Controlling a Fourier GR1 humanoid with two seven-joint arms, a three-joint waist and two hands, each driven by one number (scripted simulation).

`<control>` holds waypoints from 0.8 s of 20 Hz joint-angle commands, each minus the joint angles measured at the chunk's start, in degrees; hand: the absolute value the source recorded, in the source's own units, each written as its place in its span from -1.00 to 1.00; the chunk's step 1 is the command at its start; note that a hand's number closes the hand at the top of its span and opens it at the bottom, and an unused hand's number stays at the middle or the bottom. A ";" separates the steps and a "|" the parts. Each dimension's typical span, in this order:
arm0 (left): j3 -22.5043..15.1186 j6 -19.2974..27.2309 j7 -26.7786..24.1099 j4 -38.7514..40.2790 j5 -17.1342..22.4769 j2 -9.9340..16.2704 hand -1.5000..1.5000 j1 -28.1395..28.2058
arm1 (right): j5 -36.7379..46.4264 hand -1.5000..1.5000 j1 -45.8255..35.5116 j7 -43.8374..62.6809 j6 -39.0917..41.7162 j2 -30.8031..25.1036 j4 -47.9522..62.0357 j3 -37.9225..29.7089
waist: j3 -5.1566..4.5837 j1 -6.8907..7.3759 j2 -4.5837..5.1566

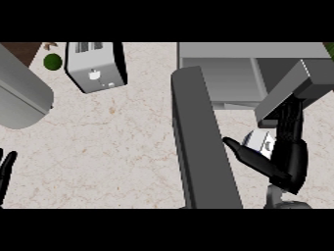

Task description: Pick up the milk, place it into the microwave and close the microwave

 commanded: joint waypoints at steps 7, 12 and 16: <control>1.81 -1.07 1.55 -0.58 1.87 0.39 -1.00 -0.40 | -4.43 -1.00 5.35 -13.18 4.15 1.02 9.91 -4.35 | 0.02 -0.13 0.08; 1.16 -2.70 -2.63 1.00 -0.10 -1.43 -1.00 2.03 | -6.12 -1.00 4.28 -19.27 7.94 0.10 16.32 -7.57 | 0.02 -0.02 0.07; 3.00 -3.31 0.49 -1.15 2.66 -0.42 -1.00 1.08 | -4.93 -1.00 1.91 -20.84 8.22 0.66 20.22 -7.12 | 0.02 0.01 0.08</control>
